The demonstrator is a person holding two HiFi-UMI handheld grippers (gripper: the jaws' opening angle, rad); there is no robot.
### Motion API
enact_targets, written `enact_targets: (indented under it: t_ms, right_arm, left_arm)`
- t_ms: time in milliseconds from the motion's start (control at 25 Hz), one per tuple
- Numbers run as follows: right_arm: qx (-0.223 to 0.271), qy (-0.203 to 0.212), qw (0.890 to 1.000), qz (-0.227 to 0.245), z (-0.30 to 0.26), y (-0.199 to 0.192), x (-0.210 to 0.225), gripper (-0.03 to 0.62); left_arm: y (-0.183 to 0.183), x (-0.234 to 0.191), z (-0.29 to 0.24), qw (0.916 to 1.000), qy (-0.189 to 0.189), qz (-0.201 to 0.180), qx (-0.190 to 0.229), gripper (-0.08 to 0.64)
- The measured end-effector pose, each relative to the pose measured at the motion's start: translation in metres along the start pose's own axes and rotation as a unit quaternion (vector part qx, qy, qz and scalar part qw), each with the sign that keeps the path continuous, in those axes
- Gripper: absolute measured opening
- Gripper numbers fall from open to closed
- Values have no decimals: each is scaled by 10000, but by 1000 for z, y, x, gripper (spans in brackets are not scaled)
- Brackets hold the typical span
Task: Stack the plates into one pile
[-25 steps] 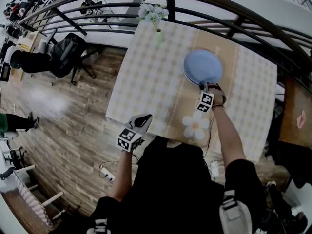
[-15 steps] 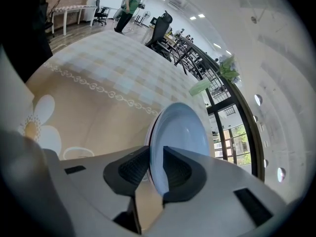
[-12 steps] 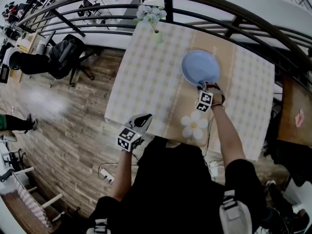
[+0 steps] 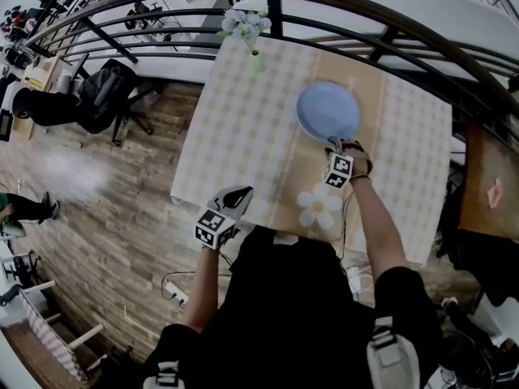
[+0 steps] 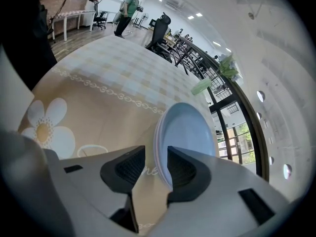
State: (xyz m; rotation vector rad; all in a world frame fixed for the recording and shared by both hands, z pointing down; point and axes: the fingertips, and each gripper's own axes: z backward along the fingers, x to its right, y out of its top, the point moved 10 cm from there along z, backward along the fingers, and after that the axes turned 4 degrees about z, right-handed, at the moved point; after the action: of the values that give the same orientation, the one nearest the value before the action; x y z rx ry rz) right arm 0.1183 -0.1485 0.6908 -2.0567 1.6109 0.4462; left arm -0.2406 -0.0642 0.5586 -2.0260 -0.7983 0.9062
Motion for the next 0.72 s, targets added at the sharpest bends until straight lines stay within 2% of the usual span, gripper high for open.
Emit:
enact_targets:
  t_ms: [160,280,440,720]
  right_arm:
    - [55,29,9999,-89,7,-7,-1,135]
    - [69,21,9996,-259,12,-12,-2,109]
    - [156,26,9984,-540,23,-19,-4,0]
    - [404,308,9923,-1126,41,-35,-13,-3]
  left_arm:
    - [2,5,-5,10000,-50,-61,14,3]
    - [3,7,-10,9999,-72,-65,34,3]
    - [5,14,-17,9999,-130,-57,46,3]
    - [12,29,-33,9996,-231,-140,44,3]
